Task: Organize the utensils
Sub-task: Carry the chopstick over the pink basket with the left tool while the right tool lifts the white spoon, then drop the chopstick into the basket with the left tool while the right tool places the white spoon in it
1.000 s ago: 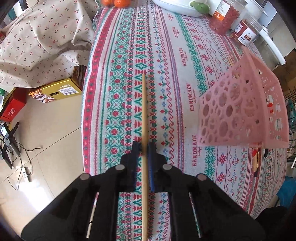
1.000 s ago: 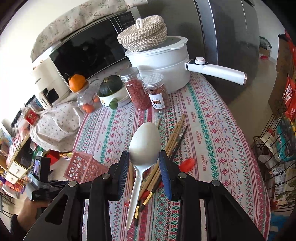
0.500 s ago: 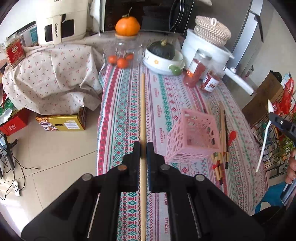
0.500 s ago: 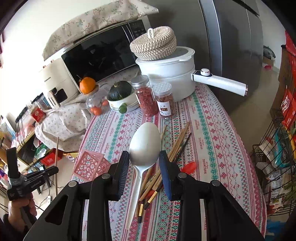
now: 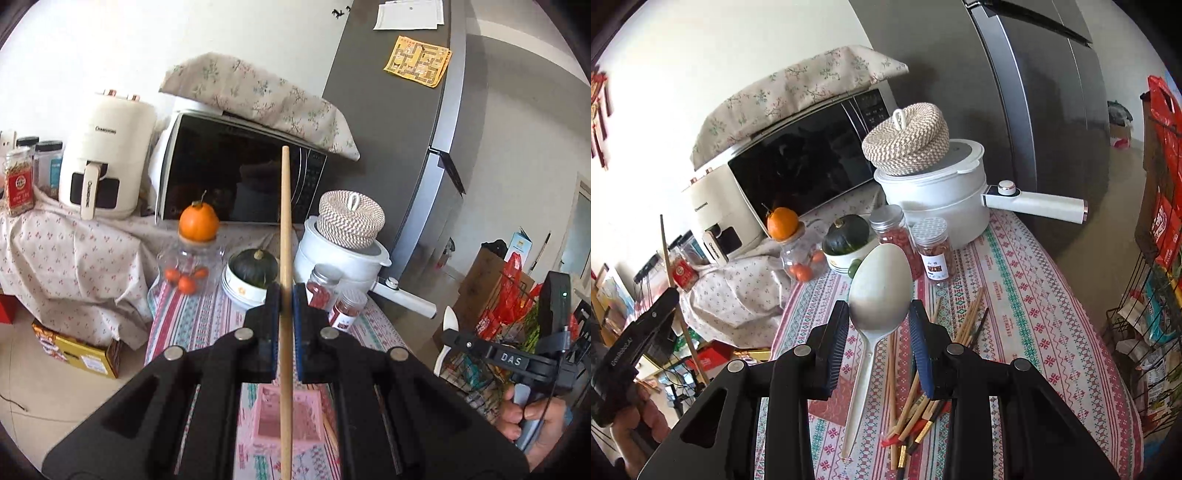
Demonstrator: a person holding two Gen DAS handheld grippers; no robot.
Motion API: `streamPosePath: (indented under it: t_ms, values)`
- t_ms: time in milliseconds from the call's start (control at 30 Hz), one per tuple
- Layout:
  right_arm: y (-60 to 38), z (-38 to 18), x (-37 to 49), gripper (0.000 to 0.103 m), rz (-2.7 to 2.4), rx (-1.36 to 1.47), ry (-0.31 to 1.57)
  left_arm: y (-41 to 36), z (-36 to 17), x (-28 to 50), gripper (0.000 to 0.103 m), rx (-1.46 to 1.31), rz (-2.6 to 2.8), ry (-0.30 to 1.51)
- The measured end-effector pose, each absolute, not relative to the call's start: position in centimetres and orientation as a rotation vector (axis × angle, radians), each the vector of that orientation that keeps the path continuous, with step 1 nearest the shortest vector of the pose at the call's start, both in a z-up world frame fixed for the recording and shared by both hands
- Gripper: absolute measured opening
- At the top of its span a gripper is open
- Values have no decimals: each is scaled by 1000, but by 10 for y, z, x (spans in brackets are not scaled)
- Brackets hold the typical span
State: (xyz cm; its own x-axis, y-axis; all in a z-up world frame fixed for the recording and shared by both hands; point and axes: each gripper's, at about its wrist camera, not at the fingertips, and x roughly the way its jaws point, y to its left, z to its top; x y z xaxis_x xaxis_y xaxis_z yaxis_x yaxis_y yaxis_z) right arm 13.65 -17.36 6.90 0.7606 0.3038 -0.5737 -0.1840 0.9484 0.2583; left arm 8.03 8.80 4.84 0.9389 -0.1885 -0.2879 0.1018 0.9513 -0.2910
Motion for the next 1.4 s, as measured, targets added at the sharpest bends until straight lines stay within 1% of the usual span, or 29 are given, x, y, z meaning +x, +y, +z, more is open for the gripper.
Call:
streamPosePath:
  t_ms: [333, 600, 733, 800, 900, 933, 967, 1000, 1067, 1100, 1167, 1233, 1333, 1400]
  values:
    - [-164, 52, 152, 35, 238, 200, 659, 70, 8, 133, 8, -297, -62, 278]
    - [-159, 45, 155, 35, 247, 167, 659, 59, -14, 143, 8, -243, -76, 347]
    - [-156, 45, 153, 35, 259, 165, 651, 59, -13, 137, 8, -224, -91, 379]
    - [-154, 46, 153, 35, 265, 166, 651, 61, -12, 135, 8, -235, -116, 423]
    - [-148, 47, 152, 35, 278, 175, 647, 65, -9, 126, 20, -254, -128, 492]
    - [-146, 48, 152, 35, 284, 173, 643, 67, -7, 122, 27, -260, -131, 509]
    - [-143, 49, 152, 35, 289, 170, 636, 70, -4, 118, 37, -266, -127, 536]
    - [-139, 50, 152, 35, 295, 166, 627, 72, -2, 115, 42, -272, -122, 554]
    - [-131, 51, 151, 35, 307, 159, 611, 79, 1, 105, 63, -288, -98, 587]
    - [-127, 51, 151, 35, 313, 156, 602, 83, 0, 102, 66, -292, -82, 610]
    - [-119, 51, 152, 35, 324, 148, 584, 90, -1, 95, 77, -297, -56, 664]
    - [-111, 52, 153, 35, 335, 143, 565, 97, -6, 91, 84, -293, -21, 726]
    - [-96, 52, 153, 35, 347, 131, 535, 105, -14, 84, 90, -282, 21, 803]
    - [-86, 50, 154, 35, 346, 109, 521, 109, -19, 79, 98, -266, 28, 836]
